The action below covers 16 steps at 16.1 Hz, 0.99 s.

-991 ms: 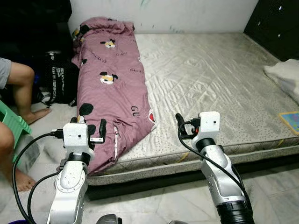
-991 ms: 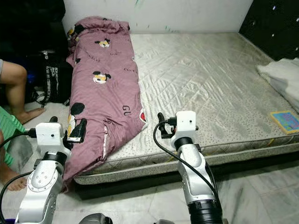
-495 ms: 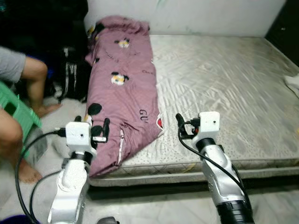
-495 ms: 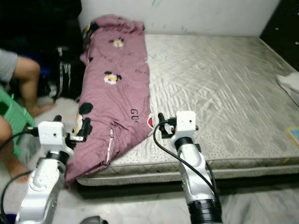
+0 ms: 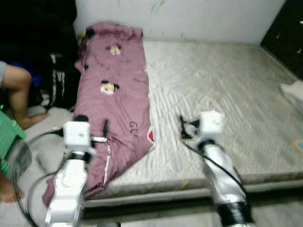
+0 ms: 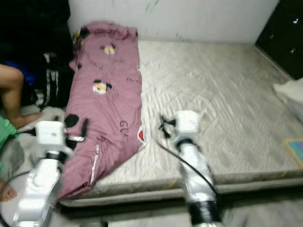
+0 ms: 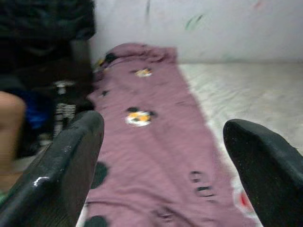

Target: Clean up the room

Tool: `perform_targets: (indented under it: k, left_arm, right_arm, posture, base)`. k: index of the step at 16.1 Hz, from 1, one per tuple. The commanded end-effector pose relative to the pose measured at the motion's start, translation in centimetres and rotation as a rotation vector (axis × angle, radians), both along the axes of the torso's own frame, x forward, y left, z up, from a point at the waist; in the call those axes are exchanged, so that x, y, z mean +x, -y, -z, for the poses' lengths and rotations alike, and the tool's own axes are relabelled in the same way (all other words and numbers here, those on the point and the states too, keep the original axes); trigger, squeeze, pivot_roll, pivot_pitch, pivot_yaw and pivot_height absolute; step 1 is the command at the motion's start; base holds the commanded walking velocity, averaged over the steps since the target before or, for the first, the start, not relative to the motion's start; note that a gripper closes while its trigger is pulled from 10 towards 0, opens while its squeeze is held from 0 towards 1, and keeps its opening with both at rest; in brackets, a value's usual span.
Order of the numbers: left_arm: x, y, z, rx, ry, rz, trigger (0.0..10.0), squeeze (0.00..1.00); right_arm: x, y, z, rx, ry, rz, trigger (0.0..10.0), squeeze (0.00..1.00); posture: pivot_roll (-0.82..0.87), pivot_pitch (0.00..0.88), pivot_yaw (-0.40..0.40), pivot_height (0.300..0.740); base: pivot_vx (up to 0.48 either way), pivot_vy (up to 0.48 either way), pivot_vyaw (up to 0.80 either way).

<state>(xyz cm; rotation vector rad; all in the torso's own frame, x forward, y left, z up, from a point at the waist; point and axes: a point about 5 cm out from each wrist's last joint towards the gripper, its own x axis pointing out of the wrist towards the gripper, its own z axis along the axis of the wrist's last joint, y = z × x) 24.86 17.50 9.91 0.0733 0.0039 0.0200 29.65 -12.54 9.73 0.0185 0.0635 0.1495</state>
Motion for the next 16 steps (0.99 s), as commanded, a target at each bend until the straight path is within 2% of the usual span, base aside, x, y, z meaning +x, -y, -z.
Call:
perform_targets:
  k: [1, 4, 16]
  left_arm:
    - [0.16, 0.81, 0.09, -0.014, -0.008, 0.015, 10.0, 0.00]
    - [0.23, 0.95, 0.06, -0.037, -0.005, 0.034, 10.0, 0.00]
    - [0.36, 0.97, 0.16, -0.066, -0.009, 0.031, 10.0, 0.00]
  right_arm:
    - [-0.15, 1.56, 0.36, -0.020, -0.013, 0.048, 10.0, 0.00]
    - [-0.05, 1.56, 0.41, -0.021, -0.015, 0.048, 10.0, 0.00]
    - [0.02, 1.61, 0.73, -0.034, -0.031, 0.048, 10.0, 0.00]
  posture:
    - [0.05, 0.000, -0.056, 0.740]
    - [0.05, 0.000, -0.056, 0.740]
    - [0.05, 0.000, -0.059, 0.740]
  base:
    - [0.000, 0.000, 0.00]
    - [0.000, 0.085, 0.00]
    - [0.000, 0.474, 0.00]
